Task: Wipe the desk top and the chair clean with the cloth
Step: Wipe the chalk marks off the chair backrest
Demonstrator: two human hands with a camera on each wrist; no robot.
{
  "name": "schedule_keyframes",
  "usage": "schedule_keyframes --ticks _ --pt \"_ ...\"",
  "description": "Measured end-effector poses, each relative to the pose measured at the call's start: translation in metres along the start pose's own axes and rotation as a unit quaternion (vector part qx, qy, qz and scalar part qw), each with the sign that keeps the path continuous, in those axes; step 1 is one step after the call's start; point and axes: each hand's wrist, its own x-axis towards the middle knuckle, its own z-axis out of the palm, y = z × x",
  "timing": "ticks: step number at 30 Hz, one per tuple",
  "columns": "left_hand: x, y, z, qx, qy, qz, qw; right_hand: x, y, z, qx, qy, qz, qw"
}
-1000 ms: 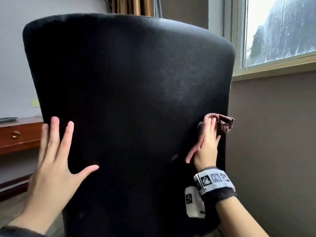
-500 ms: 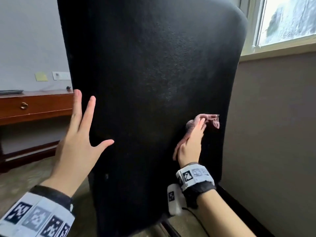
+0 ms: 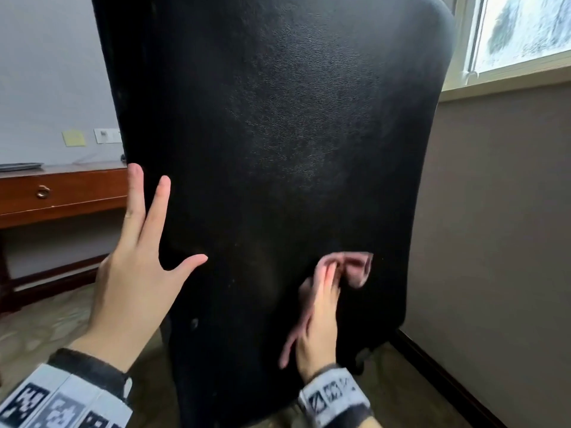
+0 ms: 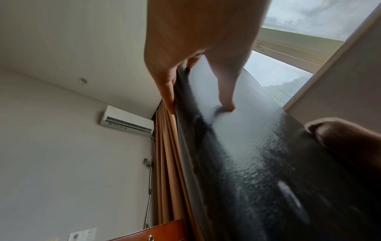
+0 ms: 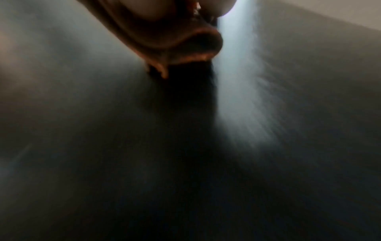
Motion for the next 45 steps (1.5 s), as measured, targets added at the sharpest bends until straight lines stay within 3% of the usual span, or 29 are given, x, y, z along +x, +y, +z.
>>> schedule_keyframes --ticks 2,3,4,6,8,10,12,14,16,17,19,21,23,25,27,28,29,32,34,36,38,40,41,45 --pt "0.000 0.000 0.000 0.010 0.007 0.007 1.000 -0.012 0.016 -0.009 -0.078 -0.017 -0.068 0.995" --pt "0.001 0.000 -0.001 0.017 0.008 0.010 1.000 0.003 0.023 -0.017 -0.075 0.005 -0.061 0.995" --pt "0.000 0.001 -0.001 0.021 0.007 0.012 1.000 0.022 0.026 -0.025 -0.043 0.055 -0.023 0.997" --pt "0.000 0.003 -0.001 0.025 0.009 0.015 1.000 0.074 0.046 -0.046 -0.023 0.141 0.120 0.982" --pt "-0.002 0.007 0.001 0.027 0.008 0.017 0.999 0.099 0.061 -0.067 0.051 0.135 0.308 0.940" --pt "-0.004 0.012 0.002 0.026 0.009 0.021 0.999 0.089 0.077 -0.076 0.081 0.149 0.398 0.902" --pt "-0.004 0.015 0.003 0.023 0.010 0.023 0.999 0.062 0.075 -0.079 0.100 0.114 0.441 0.884" --pt "-0.005 0.016 0.004 0.022 0.013 0.024 0.999 0.060 0.062 -0.071 0.042 0.124 0.397 0.908" --pt "-0.006 0.018 0.004 0.025 0.016 0.027 0.999 0.070 0.031 -0.056 0.013 0.155 0.292 0.944" --pt "-0.006 0.019 0.004 0.022 0.014 0.026 0.999 0.073 0.010 -0.046 -0.003 0.153 0.207 0.966" --pt "-0.006 0.019 0.002 0.006 0.003 0.017 1.000 0.062 -0.029 -0.019 -0.051 0.066 0.003 0.997" --pt "-0.005 0.017 0.001 -0.013 0.007 0.020 1.000 0.025 -0.045 0.013 -0.134 -0.043 -0.185 0.973" --pt "-0.004 0.009 0.000 -0.043 0.025 0.035 0.998 -0.016 -0.035 0.036 -0.218 -0.125 -0.331 0.909" --pt "-0.002 0.001 0.000 -0.079 0.036 0.050 0.995 -0.043 -0.020 0.037 -0.291 -0.198 -0.420 0.836" --pt "-0.001 -0.005 0.002 -0.095 0.045 0.055 0.993 -0.035 -0.020 0.025 -0.318 -0.224 -0.471 0.792" --pt "-0.001 -0.006 0.003 -0.099 0.047 0.054 0.993 -0.021 -0.027 0.020 -0.324 -0.215 -0.483 0.785" --pt "-0.001 -0.006 0.003 -0.103 0.048 0.052 0.992 -0.005 -0.038 0.016 -0.328 -0.190 -0.476 0.793" --pt "-0.002 -0.006 0.005 -0.101 0.060 0.056 0.992 0.032 -0.070 0.015 -0.319 -0.083 -0.381 0.864" --pt "-0.004 -0.006 0.005 -0.093 0.059 0.053 0.992 0.024 -0.076 0.024 -0.297 -0.083 -0.370 0.877" --pt "-0.005 -0.006 0.004 -0.088 0.059 0.054 0.993 -0.002 -0.064 0.040 -0.285 -0.150 -0.421 0.848" --pt "-0.006 -0.009 0.001 -0.088 0.052 0.051 0.993 -0.027 -0.051 0.050 -0.292 -0.244 -0.480 0.791" --pt "-0.006 -0.014 0.000 -0.086 0.048 0.044 0.994 -0.023 -0.051 0.052 -0.291 -0.273 -0.518 0.757" --pt "-0.005 -0.017 0.000 -0.086 0.051 0.042 0.994 -0.011 -0.059 0.052 -0.288 -0.254 -0.526 0.759" --pt "-0.004 -0.023 0.001 -0.103 0.090 0.052 0.989 0.050 -0.109 0.046 -0.268 -0.101 -0.483 0.828"
